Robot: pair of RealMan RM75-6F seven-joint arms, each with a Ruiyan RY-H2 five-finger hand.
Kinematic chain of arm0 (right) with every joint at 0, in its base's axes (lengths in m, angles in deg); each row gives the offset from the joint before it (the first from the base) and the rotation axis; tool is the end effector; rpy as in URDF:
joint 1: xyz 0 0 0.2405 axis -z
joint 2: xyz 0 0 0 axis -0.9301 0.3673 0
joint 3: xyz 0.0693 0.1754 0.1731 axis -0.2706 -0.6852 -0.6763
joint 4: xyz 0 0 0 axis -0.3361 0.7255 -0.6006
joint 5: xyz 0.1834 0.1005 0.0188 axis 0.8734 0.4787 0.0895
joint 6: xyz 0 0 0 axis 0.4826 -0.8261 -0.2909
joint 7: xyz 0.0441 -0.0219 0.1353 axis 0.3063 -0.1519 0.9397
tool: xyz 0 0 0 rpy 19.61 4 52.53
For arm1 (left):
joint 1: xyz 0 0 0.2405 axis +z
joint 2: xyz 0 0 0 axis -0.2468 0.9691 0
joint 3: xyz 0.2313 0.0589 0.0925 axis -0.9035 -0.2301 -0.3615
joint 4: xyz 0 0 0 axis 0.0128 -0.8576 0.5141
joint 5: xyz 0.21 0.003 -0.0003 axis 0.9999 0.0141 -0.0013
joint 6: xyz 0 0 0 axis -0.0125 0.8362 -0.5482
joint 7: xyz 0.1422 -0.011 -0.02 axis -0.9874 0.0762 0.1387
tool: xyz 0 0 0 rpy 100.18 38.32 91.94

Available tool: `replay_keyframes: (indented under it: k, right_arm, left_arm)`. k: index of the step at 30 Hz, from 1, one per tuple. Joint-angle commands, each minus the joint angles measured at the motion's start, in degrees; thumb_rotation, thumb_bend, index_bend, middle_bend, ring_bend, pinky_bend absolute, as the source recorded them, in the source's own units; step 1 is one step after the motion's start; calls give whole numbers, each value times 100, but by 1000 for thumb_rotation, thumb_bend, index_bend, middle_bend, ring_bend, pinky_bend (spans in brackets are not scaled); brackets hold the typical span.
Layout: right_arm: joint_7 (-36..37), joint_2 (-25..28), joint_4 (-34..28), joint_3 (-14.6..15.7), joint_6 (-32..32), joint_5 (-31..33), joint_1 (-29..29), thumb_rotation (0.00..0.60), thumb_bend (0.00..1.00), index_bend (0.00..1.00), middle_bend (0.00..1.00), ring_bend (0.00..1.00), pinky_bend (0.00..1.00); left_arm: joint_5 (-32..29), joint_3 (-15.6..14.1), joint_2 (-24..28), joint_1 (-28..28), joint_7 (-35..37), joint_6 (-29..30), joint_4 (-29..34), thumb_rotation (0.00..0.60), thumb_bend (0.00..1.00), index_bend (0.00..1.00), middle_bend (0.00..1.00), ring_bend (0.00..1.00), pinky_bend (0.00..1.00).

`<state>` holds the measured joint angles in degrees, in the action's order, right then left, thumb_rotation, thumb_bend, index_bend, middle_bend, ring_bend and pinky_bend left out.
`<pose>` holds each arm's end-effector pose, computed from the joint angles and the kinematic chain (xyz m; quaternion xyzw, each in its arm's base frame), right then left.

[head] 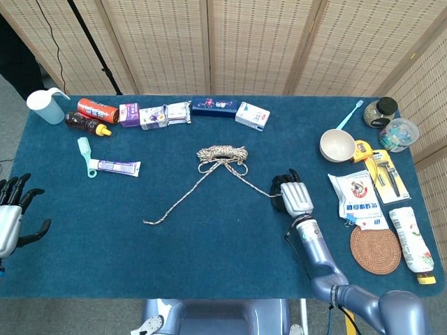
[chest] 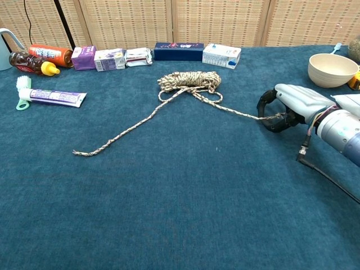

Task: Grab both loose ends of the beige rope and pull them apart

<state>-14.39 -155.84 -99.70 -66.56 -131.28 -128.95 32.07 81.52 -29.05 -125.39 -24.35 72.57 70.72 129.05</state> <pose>-0.2257 -0.3586 -0.0648 0.6494 -0.4466 0.4118 0.4575 -0.2780 0.2088 0.1786 -0.6229 -0.3613 -0.3391 0.6053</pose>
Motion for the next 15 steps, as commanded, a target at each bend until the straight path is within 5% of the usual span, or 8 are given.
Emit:
replay_keyframes:
  k: [1, 15]
  right_arm:
    - [-4, 46, -102, 27, -73, -44, 39, 600, 515, 578, 305, 231, 55]
    - [-232, 252, -638, 64, -265, -82, 162, 600, 515, 584, 310, 234, 55]
  left_arm:
    - [256, -79, -102, -84, -30, -60, -149, 491, 300, 294, 62, 33, 0]
    - [261, -181, -659, -659, -445, -1053, -449, 527, 300, 380, 88, 56, 0]
